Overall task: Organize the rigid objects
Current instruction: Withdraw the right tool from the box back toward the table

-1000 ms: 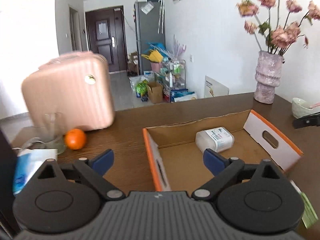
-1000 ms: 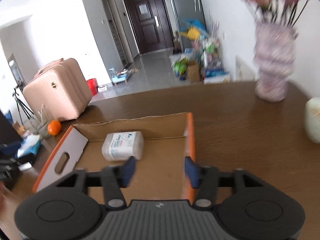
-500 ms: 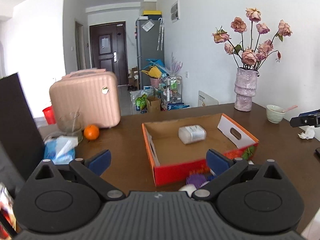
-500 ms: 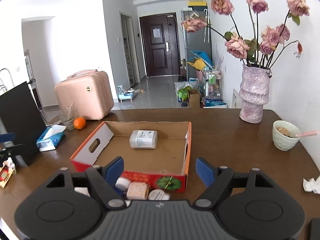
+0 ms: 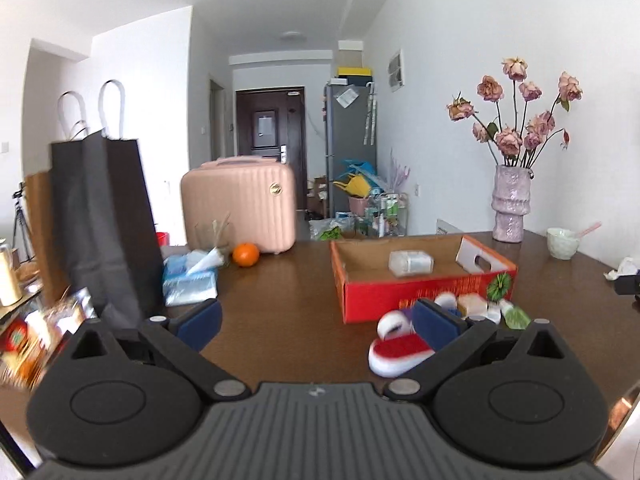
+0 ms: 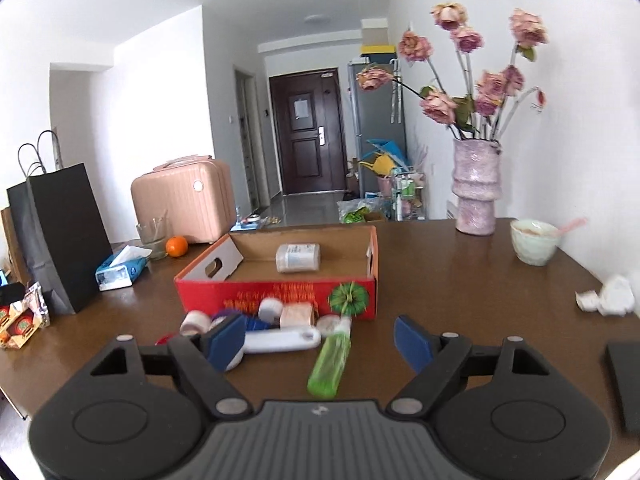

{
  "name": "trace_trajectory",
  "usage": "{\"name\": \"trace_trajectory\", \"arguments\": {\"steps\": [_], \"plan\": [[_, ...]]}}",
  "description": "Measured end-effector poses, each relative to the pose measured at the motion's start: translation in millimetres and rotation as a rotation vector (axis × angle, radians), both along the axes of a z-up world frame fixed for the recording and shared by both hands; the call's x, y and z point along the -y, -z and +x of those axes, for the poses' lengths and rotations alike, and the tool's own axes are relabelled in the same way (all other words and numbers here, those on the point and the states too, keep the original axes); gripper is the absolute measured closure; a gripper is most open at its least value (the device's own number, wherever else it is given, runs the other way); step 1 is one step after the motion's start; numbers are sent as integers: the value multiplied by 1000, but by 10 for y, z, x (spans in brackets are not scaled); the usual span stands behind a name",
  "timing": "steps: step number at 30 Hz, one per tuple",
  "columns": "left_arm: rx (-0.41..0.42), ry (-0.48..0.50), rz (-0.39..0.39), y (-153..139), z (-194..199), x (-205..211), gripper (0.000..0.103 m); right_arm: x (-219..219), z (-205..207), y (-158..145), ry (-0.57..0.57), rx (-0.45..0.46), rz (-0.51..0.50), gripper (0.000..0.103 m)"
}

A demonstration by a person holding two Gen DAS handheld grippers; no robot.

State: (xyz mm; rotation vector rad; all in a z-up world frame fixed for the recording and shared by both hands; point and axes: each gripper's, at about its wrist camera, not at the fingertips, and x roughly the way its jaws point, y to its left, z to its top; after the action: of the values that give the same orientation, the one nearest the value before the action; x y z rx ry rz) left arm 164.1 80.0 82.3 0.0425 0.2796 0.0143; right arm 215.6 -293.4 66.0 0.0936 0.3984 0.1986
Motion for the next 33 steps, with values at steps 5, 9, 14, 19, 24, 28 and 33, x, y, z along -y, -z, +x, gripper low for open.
{"name": "trace_trajectory", "arguments": {"steps": [5, 9, 14, 19, 24, 28, 33], "plan": [[-44, -26, 0, 333, -451, 21, 0, -12, -606, 279, 30, 3, 2, 17], [-96, -32, -3, 551, -724, 44, 0, -52, -939, 486, 74, -10, -8, 17], [-104, -1, 59, 622, -822, 163, 0, -158, -1114, 557, 42, -19, -58, 17], [-120, 33, 55, 655, -803, 289, 0, -172, -1103, 587, 44, -15, -62, 17], [-155, 42, 53, 696, -713, 366, 0, -136, -1025, 637, 36, -32, -51, 17], [-189, 30, 59, 744, -558, 402, 0, -68, -898, 697, 44, -52, -13, 17], [-225, 13, 54, 783, -241, 459, 0, -37, -672, 768, 33, -69, 9, 19]]}}
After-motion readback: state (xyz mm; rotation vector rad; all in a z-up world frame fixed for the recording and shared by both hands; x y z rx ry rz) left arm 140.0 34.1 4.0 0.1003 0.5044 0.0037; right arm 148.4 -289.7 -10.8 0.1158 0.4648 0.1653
